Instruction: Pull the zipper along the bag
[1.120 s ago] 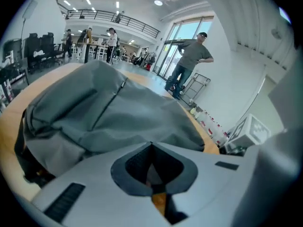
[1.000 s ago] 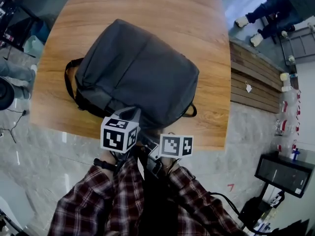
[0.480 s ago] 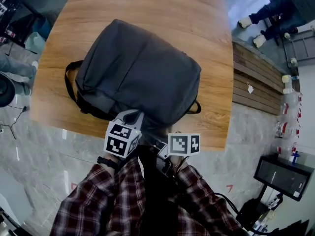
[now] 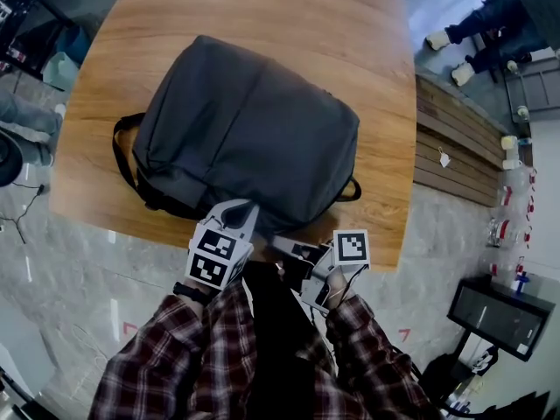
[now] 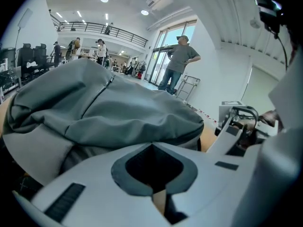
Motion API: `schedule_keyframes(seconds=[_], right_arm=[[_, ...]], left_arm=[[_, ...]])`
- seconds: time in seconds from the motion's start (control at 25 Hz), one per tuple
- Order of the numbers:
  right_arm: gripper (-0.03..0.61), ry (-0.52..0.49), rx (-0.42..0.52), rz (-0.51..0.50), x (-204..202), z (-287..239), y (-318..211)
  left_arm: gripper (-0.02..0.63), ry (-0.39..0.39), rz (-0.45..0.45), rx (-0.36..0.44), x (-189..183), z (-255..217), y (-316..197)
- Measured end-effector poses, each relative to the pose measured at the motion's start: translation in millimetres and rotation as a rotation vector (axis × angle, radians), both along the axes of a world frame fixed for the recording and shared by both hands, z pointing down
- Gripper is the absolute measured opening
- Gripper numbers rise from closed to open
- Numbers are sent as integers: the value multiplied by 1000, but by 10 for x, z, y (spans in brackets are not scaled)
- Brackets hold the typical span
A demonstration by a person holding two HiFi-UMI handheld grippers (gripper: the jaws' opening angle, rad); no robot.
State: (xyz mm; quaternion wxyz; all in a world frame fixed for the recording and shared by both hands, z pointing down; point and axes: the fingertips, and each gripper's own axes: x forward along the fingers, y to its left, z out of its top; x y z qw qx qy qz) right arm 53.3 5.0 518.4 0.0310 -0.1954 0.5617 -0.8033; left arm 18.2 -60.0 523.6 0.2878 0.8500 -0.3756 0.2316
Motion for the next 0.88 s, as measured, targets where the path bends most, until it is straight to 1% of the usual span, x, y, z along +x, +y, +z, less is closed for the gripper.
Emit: schedule_keyframes(seconds=[0.08,0.12,0.2,0.32,0.44,0.52,0.6,0.72,0.88], right_arm=[[15,-20,-8,8,78,8,-2],[15,-6,13,-9,120,0,-6],[15,65,110,-90,182,-52,-12],[17,256,307,-283,186,-95,80],[17,491,541,-486,154,-68,127],[17,649,682,-598,156,-58,136],[21,772,776,-653,163,-78,136],[64,930,893,-673,203,-156,118],[72,1074,1057,-712,120,-267,102]], left_arm=[[9,-2,10,4,29,12,5],[9,-5,16,8,41,16,10],[7,-11,27,16,48,16,18],[6,-16,28,11,25,10,24],[7,-21,25,-5,27,16,4],[8,-25,24,-10,38,16,-2],[8,-32,21,-13,30,15,1],[8,-42,21,-23,36,16,3],[8,-58,18,-37,54,13,-1]])
